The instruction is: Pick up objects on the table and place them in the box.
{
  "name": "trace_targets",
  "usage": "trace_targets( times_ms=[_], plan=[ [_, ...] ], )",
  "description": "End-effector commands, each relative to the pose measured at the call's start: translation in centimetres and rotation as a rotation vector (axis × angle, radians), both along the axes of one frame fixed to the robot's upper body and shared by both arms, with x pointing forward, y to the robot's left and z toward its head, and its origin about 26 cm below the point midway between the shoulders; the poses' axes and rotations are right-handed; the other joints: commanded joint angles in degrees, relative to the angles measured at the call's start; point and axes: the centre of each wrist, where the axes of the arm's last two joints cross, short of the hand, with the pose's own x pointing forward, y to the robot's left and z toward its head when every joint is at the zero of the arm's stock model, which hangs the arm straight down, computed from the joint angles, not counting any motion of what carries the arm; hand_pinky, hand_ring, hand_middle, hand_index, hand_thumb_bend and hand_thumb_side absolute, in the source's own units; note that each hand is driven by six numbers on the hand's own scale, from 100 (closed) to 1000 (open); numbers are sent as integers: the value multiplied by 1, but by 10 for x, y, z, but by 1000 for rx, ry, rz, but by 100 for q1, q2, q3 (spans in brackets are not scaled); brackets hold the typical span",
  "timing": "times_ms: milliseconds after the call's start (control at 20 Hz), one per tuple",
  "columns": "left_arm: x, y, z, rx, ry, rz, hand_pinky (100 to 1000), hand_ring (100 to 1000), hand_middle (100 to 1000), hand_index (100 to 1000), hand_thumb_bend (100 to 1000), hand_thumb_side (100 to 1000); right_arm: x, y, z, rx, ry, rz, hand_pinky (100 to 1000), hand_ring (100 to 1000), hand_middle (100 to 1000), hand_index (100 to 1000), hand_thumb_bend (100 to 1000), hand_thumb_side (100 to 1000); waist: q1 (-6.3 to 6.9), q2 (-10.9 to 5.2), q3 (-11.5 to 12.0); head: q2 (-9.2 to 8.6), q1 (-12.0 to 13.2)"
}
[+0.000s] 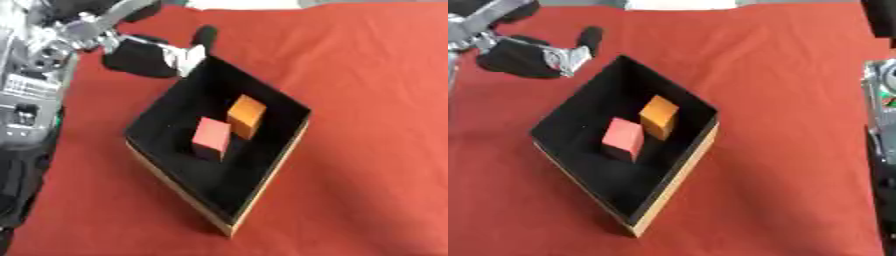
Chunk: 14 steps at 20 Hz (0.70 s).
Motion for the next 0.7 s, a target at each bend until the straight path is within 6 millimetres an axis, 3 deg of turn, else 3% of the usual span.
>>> trace_targets(
  times_ms=[50, 250, 450, 700],
  plan=[
    [-10, 27, 14, -139, -40, 44, 588, 647, 729, 892, 100, 523, -4, -3, 8, -14, -35, -18, 819, 701, 628, 812, 100, 681, -12, -127, 20, 28, -48],
    [-8, 57, 12, -283, -33, 97, 582, 643, 721, 889, 100, 549, -4, -3, 8, -13, -40, -23, 819, 701, 628, 812, 100, 681, -22, -124, 47, 28, -85],
    [-7, 86, 0, -402, -43, 117, 586, 655, 713, 890, 106, 665, -4, -4, 9, -10, -50, -30, 819, 703, 631, 812, 100, 680, -64, -140, 63, 28, -160],
    [-10, 126, -15, -536, -82, 160, 588, 657, 708, 888, 163, 693, -4, -3, 10, -10, -60, -31, 819, 704, 632, 812, 100, 680, -89, -164, 32, 28, -166]
  ],
)
